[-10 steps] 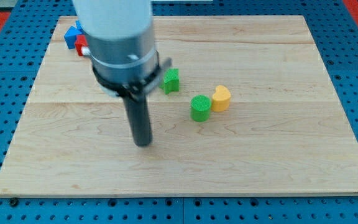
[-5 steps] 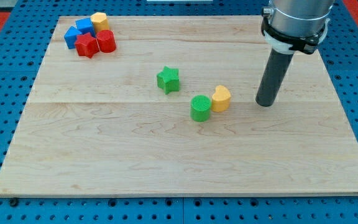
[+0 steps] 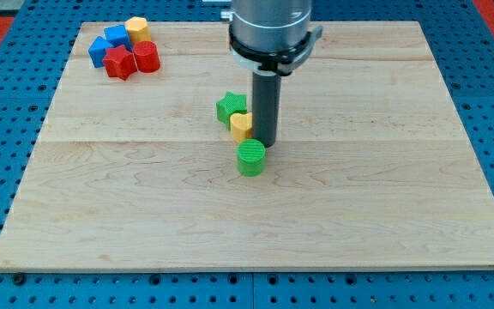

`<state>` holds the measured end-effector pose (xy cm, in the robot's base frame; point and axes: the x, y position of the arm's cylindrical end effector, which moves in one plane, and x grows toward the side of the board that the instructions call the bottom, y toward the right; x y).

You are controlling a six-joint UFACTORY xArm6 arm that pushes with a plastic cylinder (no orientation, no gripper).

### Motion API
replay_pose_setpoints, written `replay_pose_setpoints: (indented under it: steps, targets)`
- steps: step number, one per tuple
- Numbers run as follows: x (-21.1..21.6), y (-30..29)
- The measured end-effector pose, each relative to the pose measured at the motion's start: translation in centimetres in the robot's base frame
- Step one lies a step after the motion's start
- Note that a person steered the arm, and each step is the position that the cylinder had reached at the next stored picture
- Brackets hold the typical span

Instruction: Push the green circle and the yellow heart towards the green star

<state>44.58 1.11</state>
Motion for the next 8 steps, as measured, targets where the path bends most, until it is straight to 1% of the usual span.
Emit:
replay_pose_setpoints:
  steps: [1, 2, 3, 4, 5, 6, 7, 8]
  targets:
    - [-0.1, -0.3]
    - [-0.1, 5.0]
    - [2.5, 6.2]
    - [5.9, 5.4]
    - [6.6, 2.9]
    - [7.0, 0.6]
    - [7.0, 0.6]
    - [5.4, 0.6]
